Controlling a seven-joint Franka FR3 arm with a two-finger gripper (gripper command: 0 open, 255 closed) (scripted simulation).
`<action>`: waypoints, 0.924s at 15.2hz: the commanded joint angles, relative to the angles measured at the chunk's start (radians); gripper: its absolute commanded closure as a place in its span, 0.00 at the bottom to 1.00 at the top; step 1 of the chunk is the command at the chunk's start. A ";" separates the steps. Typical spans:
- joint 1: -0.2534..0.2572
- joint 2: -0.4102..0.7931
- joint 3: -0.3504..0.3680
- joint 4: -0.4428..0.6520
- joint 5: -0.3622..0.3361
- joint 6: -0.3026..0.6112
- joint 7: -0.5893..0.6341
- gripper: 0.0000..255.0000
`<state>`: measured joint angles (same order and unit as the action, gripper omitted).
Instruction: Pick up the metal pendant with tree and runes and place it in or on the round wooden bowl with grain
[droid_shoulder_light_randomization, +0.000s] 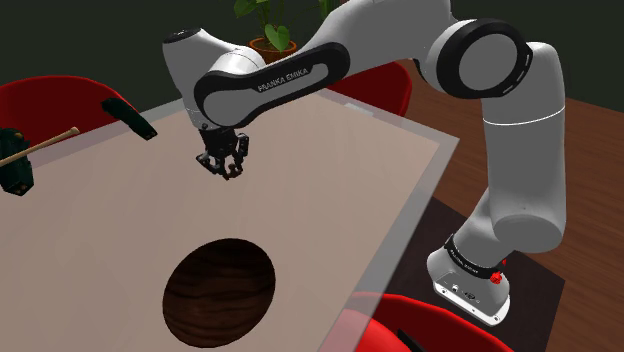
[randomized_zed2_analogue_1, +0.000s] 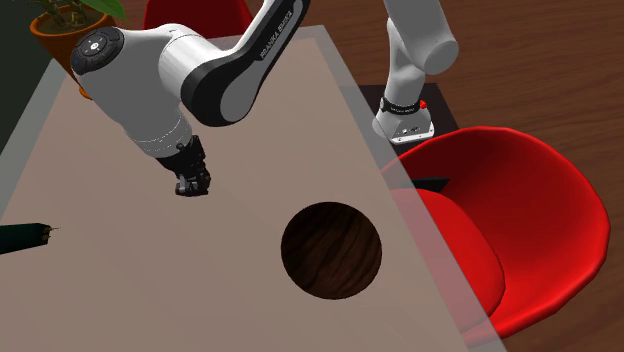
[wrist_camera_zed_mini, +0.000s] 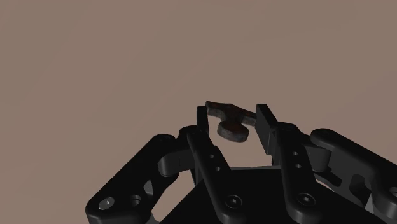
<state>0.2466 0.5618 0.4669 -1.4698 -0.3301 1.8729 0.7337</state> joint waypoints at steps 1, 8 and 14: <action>0.000 -0.004 0.001 0.007 0.002 -0.011 -0.002 1.00; 0.003 -0.027 0.009 0.068 0.016 -0.091 -0.017 1.00; 0.010 -0.038 0.013 0.133 0.024 -0.164 -0.028 1.00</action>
<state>0.2550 0.5235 0.4799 -1.3523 -0.3065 1.7239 0.7084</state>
